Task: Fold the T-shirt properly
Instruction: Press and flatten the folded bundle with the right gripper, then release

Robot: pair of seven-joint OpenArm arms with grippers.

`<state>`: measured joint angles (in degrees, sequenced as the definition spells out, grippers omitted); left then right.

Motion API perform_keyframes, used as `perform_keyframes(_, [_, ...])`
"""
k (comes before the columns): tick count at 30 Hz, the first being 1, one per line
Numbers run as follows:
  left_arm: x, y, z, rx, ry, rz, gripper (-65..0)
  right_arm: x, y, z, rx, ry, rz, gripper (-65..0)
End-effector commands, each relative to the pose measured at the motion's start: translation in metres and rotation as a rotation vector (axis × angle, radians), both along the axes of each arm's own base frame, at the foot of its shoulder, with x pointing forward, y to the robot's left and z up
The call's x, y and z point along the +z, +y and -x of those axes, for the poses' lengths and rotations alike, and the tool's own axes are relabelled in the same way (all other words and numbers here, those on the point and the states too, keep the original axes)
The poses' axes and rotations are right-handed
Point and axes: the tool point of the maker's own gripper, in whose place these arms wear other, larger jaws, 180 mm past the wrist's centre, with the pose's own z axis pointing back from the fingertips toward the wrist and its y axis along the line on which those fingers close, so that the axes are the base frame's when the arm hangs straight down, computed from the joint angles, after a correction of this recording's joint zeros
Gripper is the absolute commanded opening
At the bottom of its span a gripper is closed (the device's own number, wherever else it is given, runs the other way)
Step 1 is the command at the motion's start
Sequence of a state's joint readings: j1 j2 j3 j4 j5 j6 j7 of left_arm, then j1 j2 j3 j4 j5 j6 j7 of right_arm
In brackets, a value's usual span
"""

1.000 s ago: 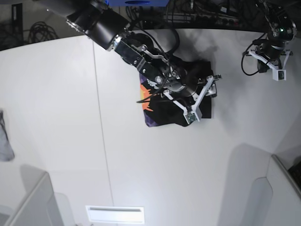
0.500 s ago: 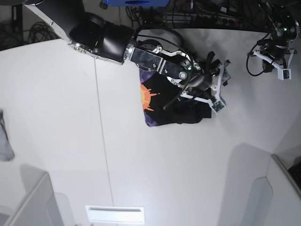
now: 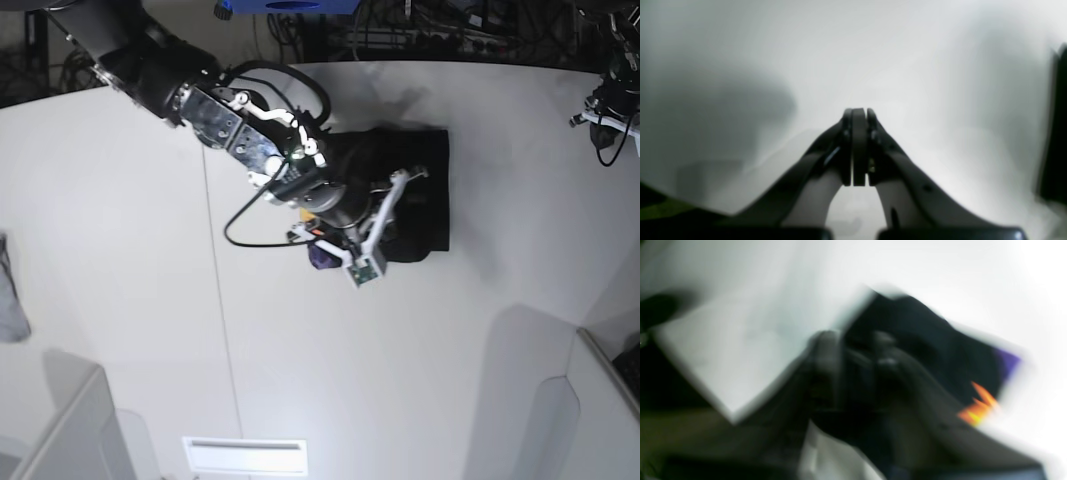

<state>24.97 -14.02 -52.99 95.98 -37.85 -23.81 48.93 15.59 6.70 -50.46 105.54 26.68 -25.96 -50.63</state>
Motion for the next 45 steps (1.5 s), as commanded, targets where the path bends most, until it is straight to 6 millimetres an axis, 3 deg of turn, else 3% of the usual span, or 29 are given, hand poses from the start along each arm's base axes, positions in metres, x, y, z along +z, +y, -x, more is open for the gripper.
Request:
perform_keyframes(1, [0.011, 0.004, -0.005, -0.008, -0.036, -0.015, -65.0, 0.019, 0.001, -0.013, -0.022, -0.05, -0.052, -65.0])
perform_keyframes(4, [0.013, 0.008, 0.0, 0.0, -0.03, -0.026, -65.0, 0.012, -0.019, -0.02, -0.085, -0.031, -0.045, -65.0])
perform_keyframes(8, [0.012, 0.006, 0.0, -0.005, -0.027, -0.023, -65.0, -0.003, -0.018, -0.019, -0.094, 0.009, -0.026, -65.0])
perform_keyframes(13, [0.012, 0.007, 0.001, -0.002, -0.026, -0.023, -65.0, -0.037, 0.007, -0.01, -0.064, 0.097, 0.026, -65.0])
perform_keyframes(20, [0.013, 0.014, 0.007, -0.004, -0.003, -0.041, -65.0, -0.06, 0.027, -0.028, -0.076, 0.088, 0.07, -65.0])
perform_keyframes(30, [0.013, 0.014, 0.007, -0.003, -0.002, -0.04, -65.0, -0.037, 0.082, -0.036, 0.075, -0.03, 0.045, -65.0])
perform_keyframes(34, [0.013, 0.014, 0.006, -0.002, -0.007, -0.039, -65.0, -0.028, 0.102, -0.018, 0.158, -0.08, 0.041, -65.0])
perform_keyframes(38, [0.014, 0.014, 0.004, -0.002, -0.012, -0.039, -65.0, 0.002, 0.12, 0.01, 0.263, -0.147, -0.002, -65.0])
perform_keyframes(41, [0.018, 0.01, 0.0, -0.021, -0.018, -0.046, -65.0, 0.002, 0.1, 0.008, 0.245, -0.107, 0.024, -65.0])
perform_keyframes(45, [0.029, -0.006, -0.009, -0.075, -0.022, -0.059, -65.0, -0.018, 0.06, -0.006, 0.111, 0.001, 0.02, -65.0])
